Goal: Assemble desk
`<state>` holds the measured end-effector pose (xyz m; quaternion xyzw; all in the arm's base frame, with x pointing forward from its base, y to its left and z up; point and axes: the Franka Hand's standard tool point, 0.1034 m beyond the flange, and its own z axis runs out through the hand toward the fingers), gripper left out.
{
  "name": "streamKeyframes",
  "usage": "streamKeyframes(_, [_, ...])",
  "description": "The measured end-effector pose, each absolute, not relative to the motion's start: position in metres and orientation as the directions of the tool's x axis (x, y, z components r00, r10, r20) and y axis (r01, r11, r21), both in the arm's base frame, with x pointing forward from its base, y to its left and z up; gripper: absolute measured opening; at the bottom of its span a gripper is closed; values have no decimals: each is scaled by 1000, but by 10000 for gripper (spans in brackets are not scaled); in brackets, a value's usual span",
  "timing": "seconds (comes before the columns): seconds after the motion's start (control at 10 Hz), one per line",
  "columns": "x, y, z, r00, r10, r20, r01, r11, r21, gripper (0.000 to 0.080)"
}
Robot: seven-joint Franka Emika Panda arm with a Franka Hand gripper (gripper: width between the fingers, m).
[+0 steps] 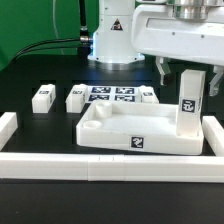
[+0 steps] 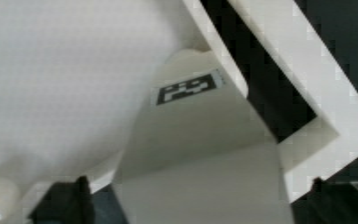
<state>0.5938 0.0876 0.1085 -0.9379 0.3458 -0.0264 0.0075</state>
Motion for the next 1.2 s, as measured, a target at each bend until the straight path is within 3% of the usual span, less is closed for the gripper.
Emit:
streamKeyframes(0.4, [563,85,136,911,-406,72,-402,-913,-65,647])
streamKeyframes(1.2, [558,85,133,918,-386,90,-380,-922,-71,648])
